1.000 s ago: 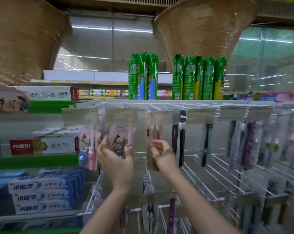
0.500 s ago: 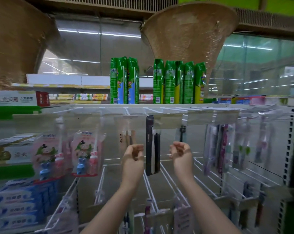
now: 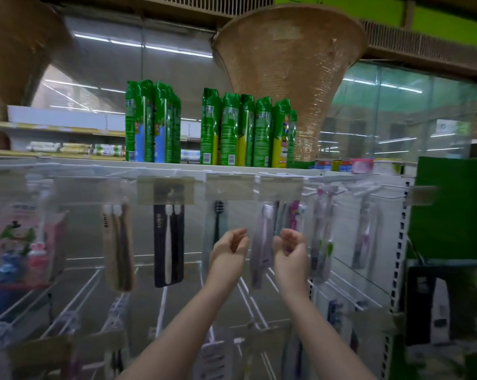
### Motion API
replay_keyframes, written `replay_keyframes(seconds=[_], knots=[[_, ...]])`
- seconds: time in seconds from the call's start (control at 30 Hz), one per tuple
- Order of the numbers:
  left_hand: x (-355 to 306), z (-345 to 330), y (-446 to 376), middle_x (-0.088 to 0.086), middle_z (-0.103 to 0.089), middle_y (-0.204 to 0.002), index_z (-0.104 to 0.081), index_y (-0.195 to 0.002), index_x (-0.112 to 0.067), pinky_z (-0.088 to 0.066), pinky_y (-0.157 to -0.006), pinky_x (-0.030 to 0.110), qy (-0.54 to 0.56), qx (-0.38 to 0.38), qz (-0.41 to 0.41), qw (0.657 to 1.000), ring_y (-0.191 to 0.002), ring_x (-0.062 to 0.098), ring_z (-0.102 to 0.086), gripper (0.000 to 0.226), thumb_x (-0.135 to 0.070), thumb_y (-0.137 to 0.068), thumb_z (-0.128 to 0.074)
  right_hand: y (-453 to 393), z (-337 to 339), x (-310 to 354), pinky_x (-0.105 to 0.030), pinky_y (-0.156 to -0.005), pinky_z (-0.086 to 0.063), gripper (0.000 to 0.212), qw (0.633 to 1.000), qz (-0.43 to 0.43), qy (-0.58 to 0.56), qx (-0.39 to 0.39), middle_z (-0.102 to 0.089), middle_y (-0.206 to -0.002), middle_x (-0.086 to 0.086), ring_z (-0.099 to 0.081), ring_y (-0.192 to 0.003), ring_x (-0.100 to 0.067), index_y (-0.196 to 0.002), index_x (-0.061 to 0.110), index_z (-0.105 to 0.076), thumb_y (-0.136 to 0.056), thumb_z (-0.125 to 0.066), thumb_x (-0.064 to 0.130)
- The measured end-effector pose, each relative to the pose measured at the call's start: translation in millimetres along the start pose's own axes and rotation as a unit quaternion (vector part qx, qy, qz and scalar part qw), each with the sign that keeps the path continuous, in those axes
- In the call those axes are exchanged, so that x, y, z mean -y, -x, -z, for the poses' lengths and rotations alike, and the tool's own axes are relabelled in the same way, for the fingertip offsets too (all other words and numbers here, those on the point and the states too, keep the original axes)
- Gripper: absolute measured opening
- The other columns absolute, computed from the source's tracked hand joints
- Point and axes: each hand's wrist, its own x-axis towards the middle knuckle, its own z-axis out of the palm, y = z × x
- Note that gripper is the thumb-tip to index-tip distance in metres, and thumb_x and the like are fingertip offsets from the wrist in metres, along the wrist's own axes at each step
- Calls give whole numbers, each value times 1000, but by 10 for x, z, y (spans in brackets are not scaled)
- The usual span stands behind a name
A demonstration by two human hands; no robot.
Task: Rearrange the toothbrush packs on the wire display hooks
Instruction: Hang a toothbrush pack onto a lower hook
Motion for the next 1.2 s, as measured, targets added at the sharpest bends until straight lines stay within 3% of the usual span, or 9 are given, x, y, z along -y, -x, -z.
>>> replay_keyframes(seconds=[0.1,0.17,0.33,0.47,0.6,0.77,0.93,1.07,1.2], knots=[[-54,-245,-12,-5,-63,-91,-57,-104,-17,-45,-76,15,18,-14,15,1000,-88,10,-59,14,-9,-93,-56,-164,71,-131,-33,-103,-41,37,997,-25,1,76,-53,-132,-3,-51,-121,-17,-129,14,-47,-94,-55,21],[-72,-338,-11,-6,-63,-89,-58,-100,-19,-43,-79,20,2,-30,23,999,-86,10,-59,11,-11,-93,-57,-239,70,-164,-34,-106,-39,45,993,-28,6,112,-52,-135,-2,-49,-124,-18,-136,15,-43,-94,-55,26],[-49,-427,-65,4,-66,-89,-63,-92,-14,-46,-78,29,-24,-78,33,996,-83,17,-58,11,-7,-92,-54,-357,61,-189,-19,-85,-42,41,990,-2,6,143,-62,-117,-4,-59,-100,-13,-133,11,-46,-93,-56,18],[-24,-415,-149,7,-65,-89,-64,-96,-8,-46,-72,24,-37,-103,28,994,-82,18,-58,12,-5,-93,-53,-393,36,-231,-24,-84,-48,33,992,26,9,127,-61,-114,-2,-59,-98,-13,-124,15,-53,-91,-58,18],[15,-386,-250,12,-68,-90,-63,-93,-10,-52,-81,40,-11,-119,46,992,-85,26,-61,10,-6,-92,-55,-415,0,-238,-6,-67,-42,28,991,41,15,126,-60,-107,1,-58,-89,-10,-116,19,-55,-89,-60,15],[54,-374,-324,11,-69,-96,-64,-98,-12,-53,-88,45,-23,-123,70,990,-93,28,-65,10,-12,-93,-56,-477,-3,-256,-2,-60,-40,23,992,34,39,118,-63,-98,2,-58,-82,-9,-112,16,-57,-89,-59,14],[85,-370,-301,3,-66,-89,-60,-92,-15,-50,-76,30,-58,-165,49,983,-87,20,-62,3,-13,-90,-59,-429,6,-285,2,-65,-37,25,993,18,45,104,-63,-99,1,-59,-86,-10,-115,11,-59,-90,-58,10],[18,-403,-183,-1,-62,-88,-55,-89,-17,-41,-63,19,-106,-218,-18,970,-81,16,-60,9,-13,-87,-62,-364,54,-238,-20,-86,-48,24,995,29,41,83,-64,-108,0,-60,-96,-11,-114,13,-58,-90,-58,11],[-97,-502,-50,0,-58,-84,-52,-85,-21,-41,-61,8,-100,-181,-95,974,-73,11,-56,16,-7,-88,-59,-304,231,-166,-8,-73,-46,15,998,38,-1,53,-63,-92,8,-59,-84,1,-101,22,-56,-92,-56,10]])
